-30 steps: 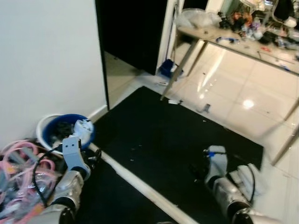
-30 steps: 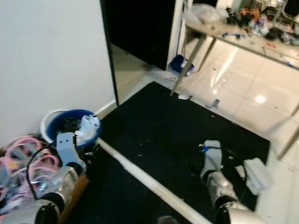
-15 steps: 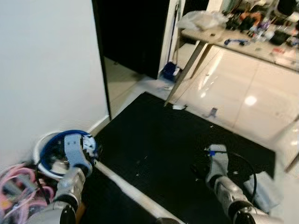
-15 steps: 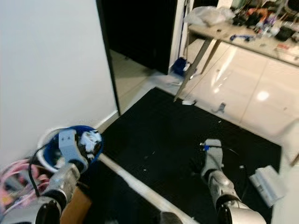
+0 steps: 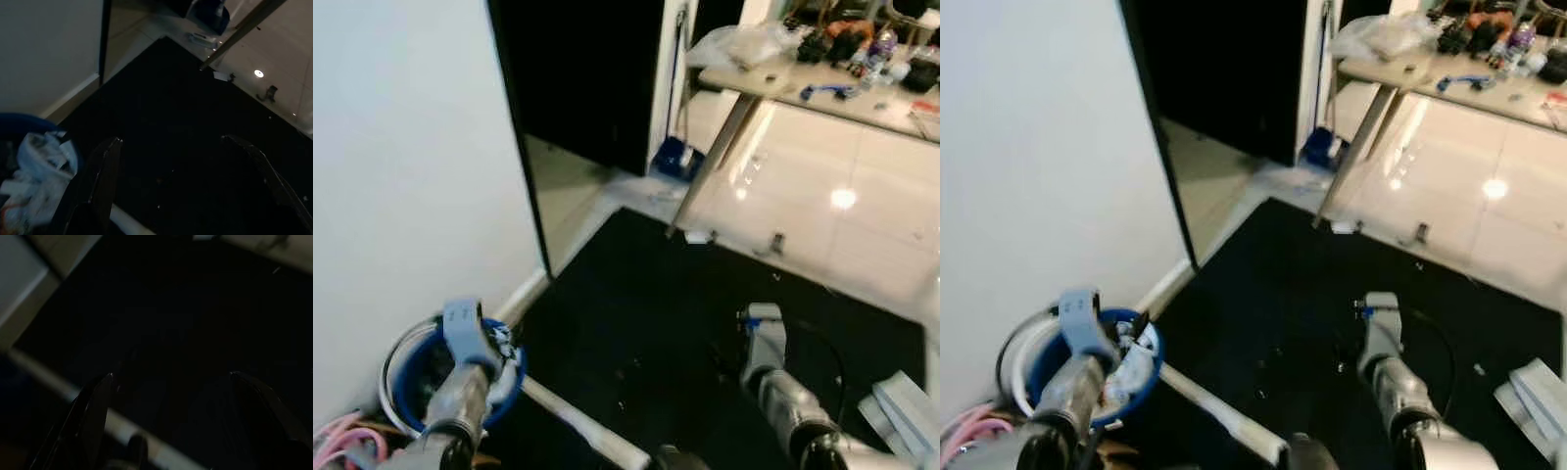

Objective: Picking trash to rubbish bin

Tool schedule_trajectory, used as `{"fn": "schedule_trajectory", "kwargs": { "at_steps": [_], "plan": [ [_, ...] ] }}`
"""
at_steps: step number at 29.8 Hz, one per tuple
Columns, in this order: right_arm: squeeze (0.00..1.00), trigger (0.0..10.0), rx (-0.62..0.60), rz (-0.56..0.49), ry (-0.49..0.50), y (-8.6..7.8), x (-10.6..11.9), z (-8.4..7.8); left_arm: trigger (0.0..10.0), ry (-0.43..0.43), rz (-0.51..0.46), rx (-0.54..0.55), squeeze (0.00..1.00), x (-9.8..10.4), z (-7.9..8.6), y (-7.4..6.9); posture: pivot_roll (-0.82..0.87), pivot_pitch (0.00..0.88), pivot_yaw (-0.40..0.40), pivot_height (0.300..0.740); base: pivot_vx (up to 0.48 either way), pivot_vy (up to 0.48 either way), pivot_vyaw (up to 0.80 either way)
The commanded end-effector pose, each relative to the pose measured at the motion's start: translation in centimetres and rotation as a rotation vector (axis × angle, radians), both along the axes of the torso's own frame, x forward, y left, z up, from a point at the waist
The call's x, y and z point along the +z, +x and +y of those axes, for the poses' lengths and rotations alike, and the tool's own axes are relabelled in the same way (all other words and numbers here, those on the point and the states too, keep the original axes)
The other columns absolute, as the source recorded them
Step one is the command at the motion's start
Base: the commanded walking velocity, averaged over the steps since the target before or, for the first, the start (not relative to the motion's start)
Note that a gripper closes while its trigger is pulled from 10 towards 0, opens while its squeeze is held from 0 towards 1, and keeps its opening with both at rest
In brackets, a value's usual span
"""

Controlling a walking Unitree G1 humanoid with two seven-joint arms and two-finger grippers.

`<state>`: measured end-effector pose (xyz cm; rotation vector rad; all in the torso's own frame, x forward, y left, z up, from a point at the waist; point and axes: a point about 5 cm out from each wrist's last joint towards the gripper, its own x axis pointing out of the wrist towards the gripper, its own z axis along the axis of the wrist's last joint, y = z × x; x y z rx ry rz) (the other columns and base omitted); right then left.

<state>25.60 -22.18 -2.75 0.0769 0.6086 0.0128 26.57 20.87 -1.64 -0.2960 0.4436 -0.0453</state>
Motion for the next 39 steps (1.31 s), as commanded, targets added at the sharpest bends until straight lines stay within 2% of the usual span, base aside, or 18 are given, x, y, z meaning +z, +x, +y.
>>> {"fn": "schedule_trajectory", "kwargs": {
  "at_steps": [1,6,10,18,39],
  "plan": [
    [0.00,10.0,0.001,0.011,0.018,-0.14,-0.29,0.63,10.0,0.012,0.031,0.004,0.00,-0.51,0.45,-0.67,0.00,0.000,-0.018,0.740,0.398,0.000,0.00],
    [0.00,10.0,-0.012,0.012,0.010,-0.18,-0.32,0.53,10.0,0.011,0.032,0.002,0.00,-0.53,0.42,-0.68,0.00,0.000,-0.019,0.740,0.393,0.000,-0.58],
    [0.00,10.0,0.001,0.009,0.004,-0.13,-0.27,0.56,10.0,0.012,0.031,0.001,0.00,-0.52,0.42,-0.68,0.00,0.000,-0.019,0.740,0.396,0.000,0.00],
    [0.00,10.0,0.008,0.018,0.019,-0.19,-0.36,0.68,10.0,0.011,0.030,0.003,0.00,-0.52,0.44,-0.69,0.00,0.000,-0.021,0.740,0.344,0.000,-0.79],
    [0.00,10.0,-0.004,0.016,0.024,-0.19,-0.36,0.69,10.0,0.007,0.029,0.012,0.00,-0.52,0.51,-0.70,0.00,0.000,-0.019,0.740,0.000,0.000,-0.78]
  ]
}}
